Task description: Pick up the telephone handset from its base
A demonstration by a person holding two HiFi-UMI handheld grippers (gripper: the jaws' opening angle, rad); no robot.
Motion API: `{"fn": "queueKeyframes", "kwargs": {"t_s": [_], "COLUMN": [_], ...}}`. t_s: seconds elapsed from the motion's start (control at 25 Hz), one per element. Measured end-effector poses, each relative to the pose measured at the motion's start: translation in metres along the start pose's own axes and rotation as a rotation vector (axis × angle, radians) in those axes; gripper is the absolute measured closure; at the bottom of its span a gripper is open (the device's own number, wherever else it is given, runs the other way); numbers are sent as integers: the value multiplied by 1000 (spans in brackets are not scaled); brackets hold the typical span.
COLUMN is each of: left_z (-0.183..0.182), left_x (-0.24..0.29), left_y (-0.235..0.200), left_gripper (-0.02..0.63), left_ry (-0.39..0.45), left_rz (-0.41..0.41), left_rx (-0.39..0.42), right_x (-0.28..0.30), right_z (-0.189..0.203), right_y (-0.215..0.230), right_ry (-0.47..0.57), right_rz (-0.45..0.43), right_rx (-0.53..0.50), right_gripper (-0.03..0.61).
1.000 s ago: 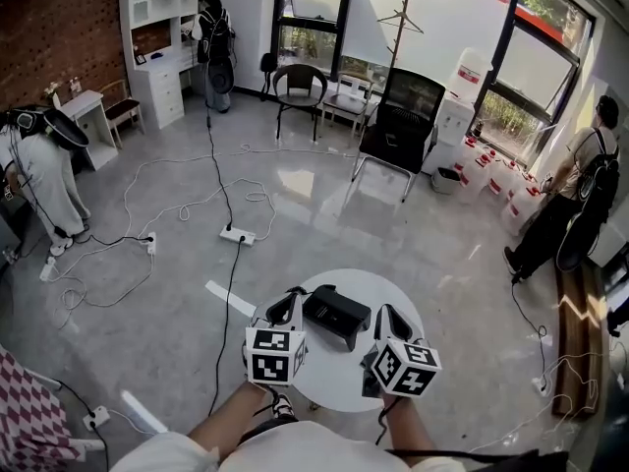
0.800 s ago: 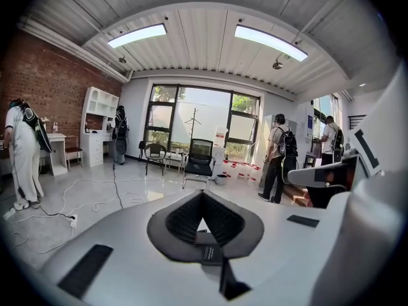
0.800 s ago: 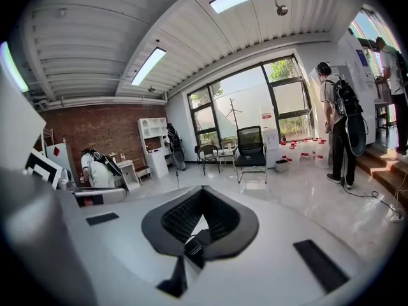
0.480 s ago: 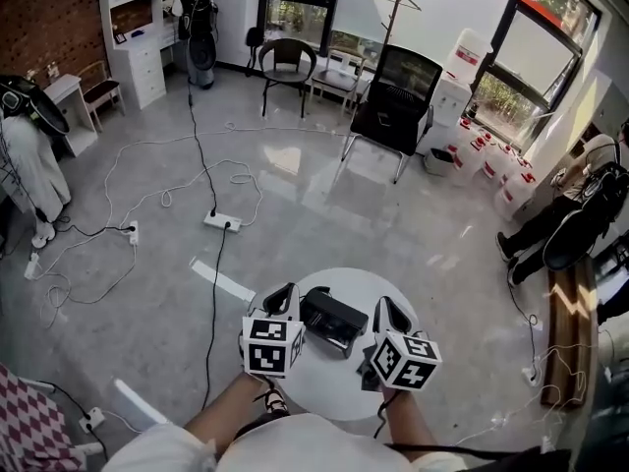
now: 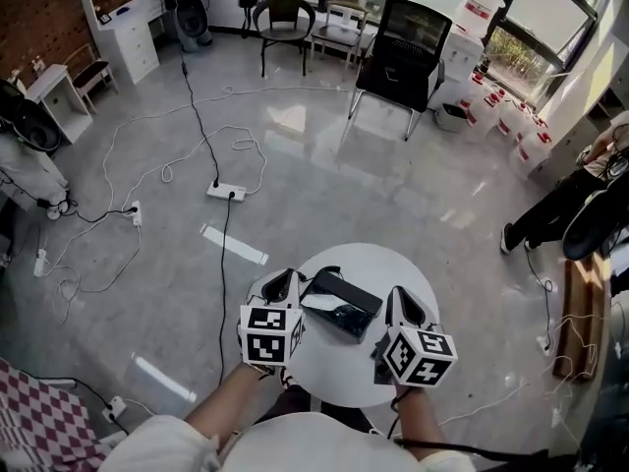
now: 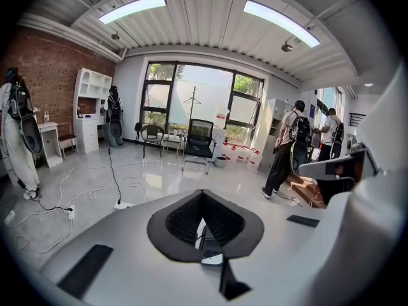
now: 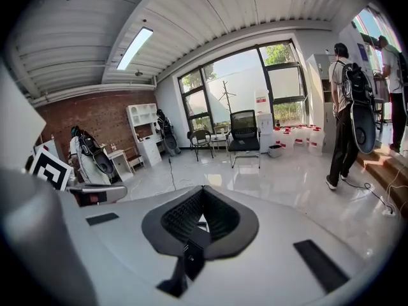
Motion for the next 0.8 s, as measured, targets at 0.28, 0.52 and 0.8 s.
{"fn": "queueKeyframes", "kwargs": {"t_s": [0.28,0.52,0.8], "left_z": [27,33,39], "left_x": [4,10,14], "left_y": [-4,-8,2], "left_gripper": [606,606,606], "left_ry": [-48,-60,-74], "left_rz": [-64,-60,-37], "left_rx": [-25,-34,-57], "right_x": [25,33,34], "right_z": [15,19,24], "right_y": [13,18,25], "right_ry": [-52,-73,-97], "right_rz": [-47,-65,-90], "right_rx": [4,7,-7], "right_gripper": [554,554,554]}}
Point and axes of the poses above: the fingertips, and each gripper's own axes: x forward along the fingers, y to its right, z out of its underside, the point moved 5 cm from there along -x, backward along the fingers, and after that the axes turned 7 degrees about -x, right-handed, at the moved point
